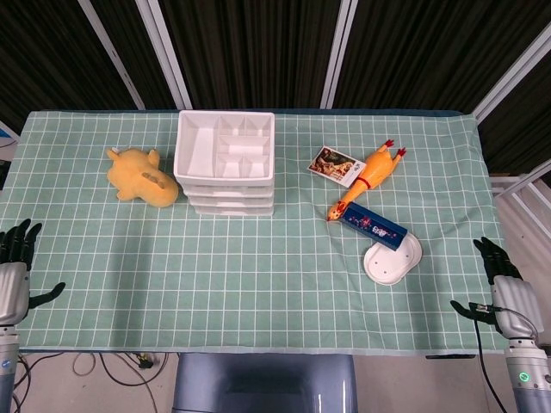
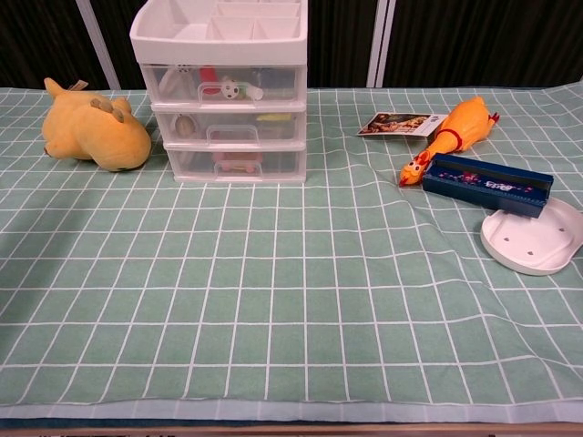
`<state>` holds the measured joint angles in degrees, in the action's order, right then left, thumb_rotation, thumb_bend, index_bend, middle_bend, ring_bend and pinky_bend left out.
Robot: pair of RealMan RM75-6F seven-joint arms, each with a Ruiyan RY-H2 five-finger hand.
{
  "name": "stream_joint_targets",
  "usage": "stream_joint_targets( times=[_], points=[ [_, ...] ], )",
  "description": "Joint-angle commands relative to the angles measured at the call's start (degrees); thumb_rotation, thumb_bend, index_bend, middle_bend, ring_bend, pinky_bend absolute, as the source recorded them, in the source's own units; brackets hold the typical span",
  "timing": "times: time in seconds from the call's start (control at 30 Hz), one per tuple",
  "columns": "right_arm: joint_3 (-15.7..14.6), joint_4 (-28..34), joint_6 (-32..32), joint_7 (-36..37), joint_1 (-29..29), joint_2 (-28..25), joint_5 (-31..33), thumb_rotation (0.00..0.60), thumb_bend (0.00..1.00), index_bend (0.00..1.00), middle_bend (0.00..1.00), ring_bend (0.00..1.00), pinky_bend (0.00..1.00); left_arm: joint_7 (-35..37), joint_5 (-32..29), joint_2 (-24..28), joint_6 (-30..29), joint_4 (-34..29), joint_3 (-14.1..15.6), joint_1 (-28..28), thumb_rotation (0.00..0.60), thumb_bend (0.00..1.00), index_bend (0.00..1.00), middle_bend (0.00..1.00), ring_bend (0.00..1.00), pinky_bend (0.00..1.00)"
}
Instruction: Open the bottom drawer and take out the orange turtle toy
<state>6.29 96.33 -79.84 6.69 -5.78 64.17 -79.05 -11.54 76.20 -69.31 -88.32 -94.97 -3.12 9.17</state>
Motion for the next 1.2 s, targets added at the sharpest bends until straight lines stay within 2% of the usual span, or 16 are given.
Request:
stream_joint_targets(
  times=[0.03, 0.13, 0.17, 0.23, 0.3, 0.33, 0.4, 0.5, 0.6, 0.7, 0.87, 1.03, 1.2],
  points=[
    [0.06, -0.13, 0.06, -0.08, -0.01, 0.05, 0.21, 0.600, 0.10, 0.00, 0.00, 0.00, 0.18, -0.44, 0.10, -0.15, 0.56, -0.20, -0.16, 0.19, 0.600, 0.01, 0.00, 0.00, 0.00, 0.03],
    [0.11, -0.18, 0.25, 0.08, -0.02, 0.06, 0.50, 0.600, 0.10, 0.00, 0.00, 0.00, 0.18, -0.67, 0.14, -0.32, 1.25, -0.59, -0.53, 0.60, 0.600, 0.04, 0.00, 0.00, 0.00, 0.04],
    [0.11, -0.18, 0.26, 0.12, -0.01, 0.03, 0.52, 0.600, 0.10, 0.00, 0.00, 0.00, 0.18, -0.74, 0.16, -0.40, 1.66, -0.78, -0.70, 0.88, 0.600, 0.06, 0.00, 0.02, 0.01, 0.07],
    [0.11, -0.14, 0.08, 0.26, 0.05, -0.04, 0.36, 0.600, 0.10, 0.00, 0.00, 0.00, 0.18, -1.01, 0.08, -0.48, 2.98, -1.42, -1.19, 1.75, 0.600, 0.12, 0.00, 0.09, 0.09, 0.19],
    [0.08, -0.13, -0.08, 0.40, 0.13, -0.06, 0.20, 0.600, 0.10, 0.00, 0.00, 0.00, 0.18, -1.45, 0.03, -0.52, 4.27, -2.14, -1.89, 2.86, 0.600, 0.22, 0.01, 0.24, 0.26, 0.41],
    [0.03, -0.11, -0.09, 0.51, 0.16, -0.10, 0.15, 0.600, 0.10, 0.00, 0.00, 0.00, 0.18, -1.64, -0.08, -0.64, 4.98, -2.60, -2.36, 3.51, 0.600, 0.26, 0.01, 0.30, 0.33, 0.48],
    [0.00, -0.03, -0.07, 0.87, 0.18, -0.19, 0.01, 0.600, 0.10, 0.00, 0.00, 0.00, 0.18, -1.62, -0.60, -1.43, 7.25, -4.16, -4.16, 5.79, 0.600, 0.39, 0.05, 0.52, 0.54, 0.67],
    [-0.05, 0.00, 0.03, 0.97, 0.14, -0.25, -0.09, 0.600, 0.10, 0.00, 0.00, 0.00, 0.18, -2.13, -2.58, -3.01, 10.65, -5.91, -6.53, 8.84, 0.600, 0.49, 0.10, 0.70, 0.72, 0.82],
    [-0.03, 0.02, 0.23, 1.13, 0.10, -0.32, 0.06, 0.600, 0.10, 0.00, 0.00, 0.00, 0.18, -3.40, -7.18, -5.62, 15.74, -7.99, -9.51, 12.96, 0.600, 0.57, 0.15, 0.86, 0.89, 0.96],
    [-0.01, -0.04, 0.46, 1.29, 0.05, -0.33, 0.26, 0.600, 0.10, 0.00, 0.00, 0.00, 0.18, -4.43, -12.83, -8.41, 19.89, -9.04, -11.85, 16.24, 0.600, 0.60, 0.16, 0.92, 0.95, 1.00],
    [0.06, -0.13, 0.98, 1.97, -0.06, -0.42, 0.62, 0.600, 0.10, 0.00, 0.00, 0.00, 0.18, -5.37, -25.49, -13.96, 25.54, -9.47, -15.13, 21.16, 0.600, 0.62, 0.16, 0.95, 0.97, 1.00],
    [0.06, -0.07, 1.49, 2.86, -0.17, -0.69, 0.75, 0.600, 0.10, 0.00, 0.00, 0.00, 0.18, -5.58, -35.85, -19.19, 27.40, -8.09, -17.09, 24.63, 0.600, 0.62, 0.16, 0.95, 0.98, 1.00],
    [0.03, 0.03, 2.03, 3.33, -0.29, -0.90, 0.97, 0.600, 0.10, 0.00, 0.00, 0.00, 0.18, -4.41, -43.55, -23.97, 27.94, -4.64, -19.41, 27.39, 0.600, 0.63, 0.16, 0.96, 0.98, 1.00]
  ],
)
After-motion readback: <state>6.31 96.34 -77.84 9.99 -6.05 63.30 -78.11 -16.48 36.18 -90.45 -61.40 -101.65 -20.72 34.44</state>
